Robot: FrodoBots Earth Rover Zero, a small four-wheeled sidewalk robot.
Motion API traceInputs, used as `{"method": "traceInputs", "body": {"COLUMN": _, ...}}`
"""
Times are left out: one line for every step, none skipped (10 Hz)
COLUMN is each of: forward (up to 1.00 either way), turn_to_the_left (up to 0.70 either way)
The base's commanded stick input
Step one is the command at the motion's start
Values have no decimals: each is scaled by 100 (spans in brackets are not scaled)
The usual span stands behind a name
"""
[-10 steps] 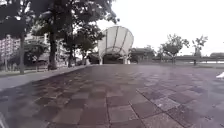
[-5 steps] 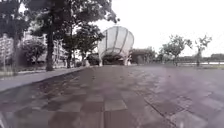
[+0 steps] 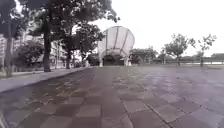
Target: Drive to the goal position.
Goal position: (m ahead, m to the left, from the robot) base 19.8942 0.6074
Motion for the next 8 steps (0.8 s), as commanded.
{"method": "traceInputs", "body": {"forward": 100, "turn_to_the_left": 0}}
{"method": "traceInputs", "body": {"forward": 100, "turn_to_the_left": 0}}
{"method": "traceInputs", "body": {"forward": 100, "turn_to_the_left": 0}}
{"method": "traceInputs", "body": {"forward": 100, "turn_to_the_left": 0}}
{"method": "traceInputs", "body": {"forward": 100, "turn_to_the_left": 0}}
{"method": "traceInputs", "body": {"forward": 100, "turn_to_the_left": 0}}
{"method": "traceInputs", "body": {"forward": 100, "turn_to_the_left": 0}}
{"method": "traceInputs", "body": {"forward": 100, "turn_to_the_left": 0}}
